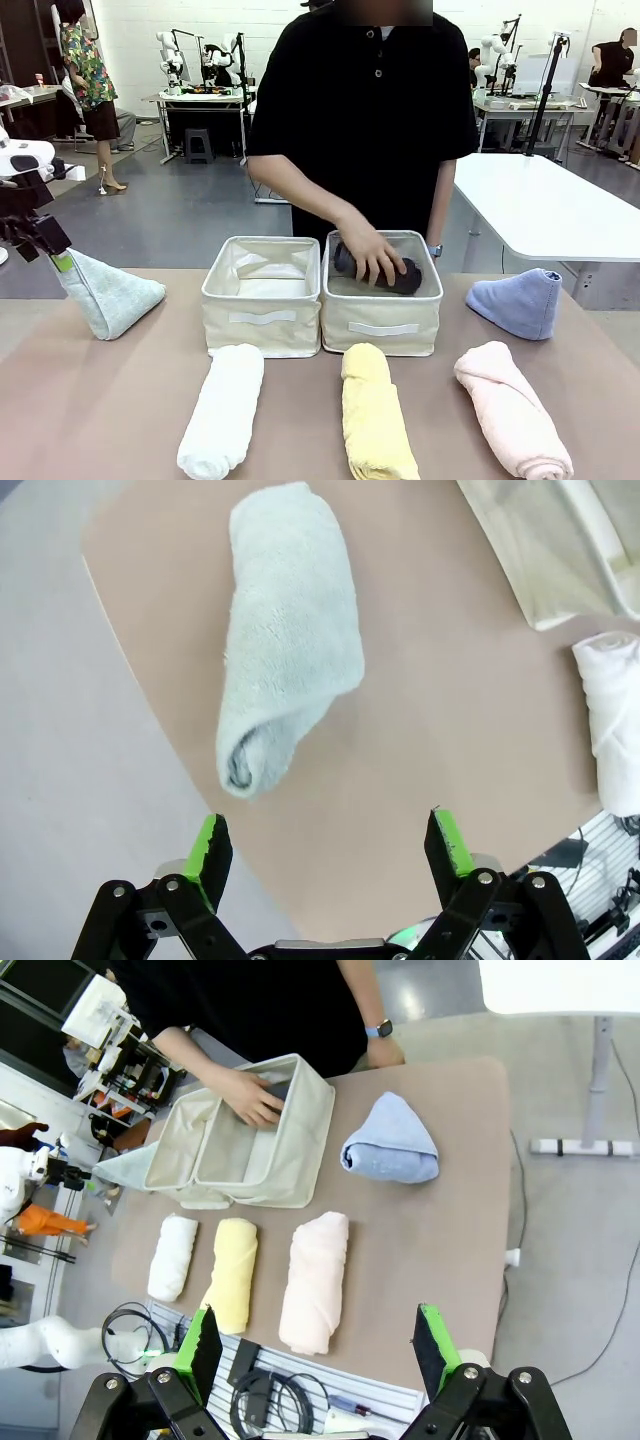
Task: Sort the towels based on their folding style.
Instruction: Pick up one triangle-folded towel and place it in the left Fabric basket.
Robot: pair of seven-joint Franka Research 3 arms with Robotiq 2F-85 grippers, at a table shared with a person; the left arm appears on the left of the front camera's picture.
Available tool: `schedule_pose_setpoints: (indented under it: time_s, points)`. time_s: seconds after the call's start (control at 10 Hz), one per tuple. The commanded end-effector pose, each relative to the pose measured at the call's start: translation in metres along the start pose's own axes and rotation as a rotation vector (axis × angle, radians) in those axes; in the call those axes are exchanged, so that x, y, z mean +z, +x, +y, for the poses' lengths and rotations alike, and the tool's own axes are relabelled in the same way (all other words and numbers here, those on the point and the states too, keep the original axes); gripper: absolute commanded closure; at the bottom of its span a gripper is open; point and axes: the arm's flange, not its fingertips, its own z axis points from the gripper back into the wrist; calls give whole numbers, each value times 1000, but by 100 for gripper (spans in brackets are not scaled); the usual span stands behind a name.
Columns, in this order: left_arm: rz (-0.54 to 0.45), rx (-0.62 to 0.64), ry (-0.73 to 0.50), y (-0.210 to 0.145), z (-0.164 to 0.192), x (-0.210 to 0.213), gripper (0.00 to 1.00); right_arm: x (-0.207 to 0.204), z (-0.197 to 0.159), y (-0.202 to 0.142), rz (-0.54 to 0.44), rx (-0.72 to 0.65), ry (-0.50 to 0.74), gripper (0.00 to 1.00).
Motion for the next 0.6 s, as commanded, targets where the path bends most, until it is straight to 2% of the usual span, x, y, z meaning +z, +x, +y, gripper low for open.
schedule_pose_setpoints:
  time_s: [0.0, 0.5]
  points:
    - [-16, -8, 41, 1, -1, -16, 0, -2, 1, 0, -8, 14, 23, 0]
    - [-58, -30, 110, 27, 4, -35, 0, -2, 1, 0, -8, 14, 23, 0]
